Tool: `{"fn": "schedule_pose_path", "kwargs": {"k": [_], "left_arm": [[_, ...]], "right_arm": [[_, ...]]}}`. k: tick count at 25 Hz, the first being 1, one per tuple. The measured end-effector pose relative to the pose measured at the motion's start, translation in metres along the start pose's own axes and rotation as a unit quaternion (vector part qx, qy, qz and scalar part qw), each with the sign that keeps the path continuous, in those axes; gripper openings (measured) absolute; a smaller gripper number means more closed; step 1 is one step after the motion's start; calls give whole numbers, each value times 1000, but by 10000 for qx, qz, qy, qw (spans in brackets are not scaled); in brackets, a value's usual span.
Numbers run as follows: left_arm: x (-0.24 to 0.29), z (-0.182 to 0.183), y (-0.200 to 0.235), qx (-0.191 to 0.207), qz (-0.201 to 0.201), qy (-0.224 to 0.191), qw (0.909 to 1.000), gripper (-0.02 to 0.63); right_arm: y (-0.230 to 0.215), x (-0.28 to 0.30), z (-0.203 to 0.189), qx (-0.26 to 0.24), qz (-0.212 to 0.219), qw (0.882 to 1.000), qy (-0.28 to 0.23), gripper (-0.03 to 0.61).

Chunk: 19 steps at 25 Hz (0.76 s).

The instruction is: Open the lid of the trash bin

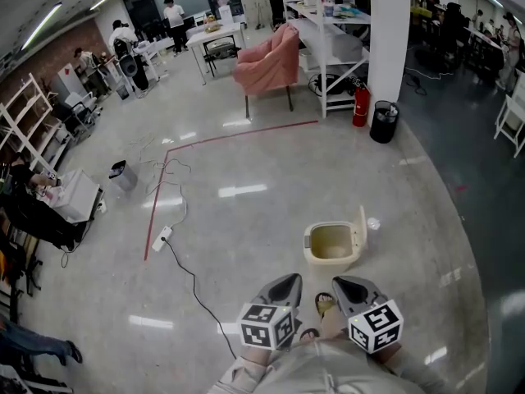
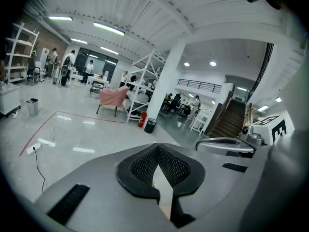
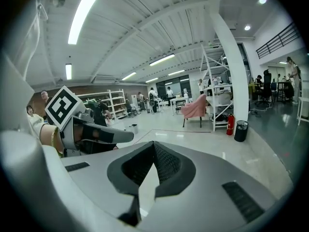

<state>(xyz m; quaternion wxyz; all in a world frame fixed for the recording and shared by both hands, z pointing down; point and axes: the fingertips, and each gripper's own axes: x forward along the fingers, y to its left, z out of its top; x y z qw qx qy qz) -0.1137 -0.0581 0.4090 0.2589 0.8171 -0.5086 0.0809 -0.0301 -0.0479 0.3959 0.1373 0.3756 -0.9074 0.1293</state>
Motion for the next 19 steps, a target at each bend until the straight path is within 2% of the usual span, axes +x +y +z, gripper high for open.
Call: {"fn": "schedule_pose_path", "kwargs": {"k": [7, 19], "left_arm": [[-1, -1, -2, 255, 18, 5, 9997, 3], [6, 3, 2, 276, -35, 6, 9996, 3]], "right_arm": [[6, 0, -6, -46, 53, 10000, 45, 5], [8, 7, -5, -134, 95, 9998, 111, 5]]}}
